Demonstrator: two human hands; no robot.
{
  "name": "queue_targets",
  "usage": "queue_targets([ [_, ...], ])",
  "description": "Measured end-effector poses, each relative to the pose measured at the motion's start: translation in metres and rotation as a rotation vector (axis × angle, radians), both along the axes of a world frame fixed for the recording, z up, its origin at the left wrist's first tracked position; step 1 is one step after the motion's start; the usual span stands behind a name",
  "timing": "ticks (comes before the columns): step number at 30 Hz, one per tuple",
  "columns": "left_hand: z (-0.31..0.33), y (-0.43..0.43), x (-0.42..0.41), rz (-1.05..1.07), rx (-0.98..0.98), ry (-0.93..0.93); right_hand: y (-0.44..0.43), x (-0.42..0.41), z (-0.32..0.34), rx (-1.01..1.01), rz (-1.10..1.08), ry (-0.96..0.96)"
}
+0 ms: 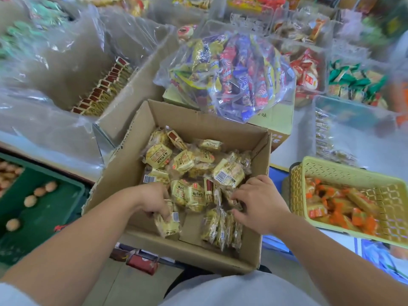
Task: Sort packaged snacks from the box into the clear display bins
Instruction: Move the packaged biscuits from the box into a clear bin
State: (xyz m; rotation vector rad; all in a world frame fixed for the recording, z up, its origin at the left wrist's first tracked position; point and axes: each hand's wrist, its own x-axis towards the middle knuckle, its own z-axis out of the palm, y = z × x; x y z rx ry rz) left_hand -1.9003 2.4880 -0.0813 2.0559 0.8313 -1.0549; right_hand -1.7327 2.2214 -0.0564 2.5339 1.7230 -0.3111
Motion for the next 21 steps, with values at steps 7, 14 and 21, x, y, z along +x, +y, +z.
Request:
queue_targets([
  [7,0.024,0.005,0.023,-0.114,-0.105,-0.149,-0.001,0.0,-0.003,0.057,-0.012,0.013],
  [14,0.044,0.031,0.028,0.004,-0.465,-0.204,-0.002,0.0,-0.003,0.082,-0.022,0.029],
  [21,-0.017,-0.004,0.039,0.301,0.0,-0.268,-0.001,0.001,-0.001,0.079,-0.021,0.041],
])
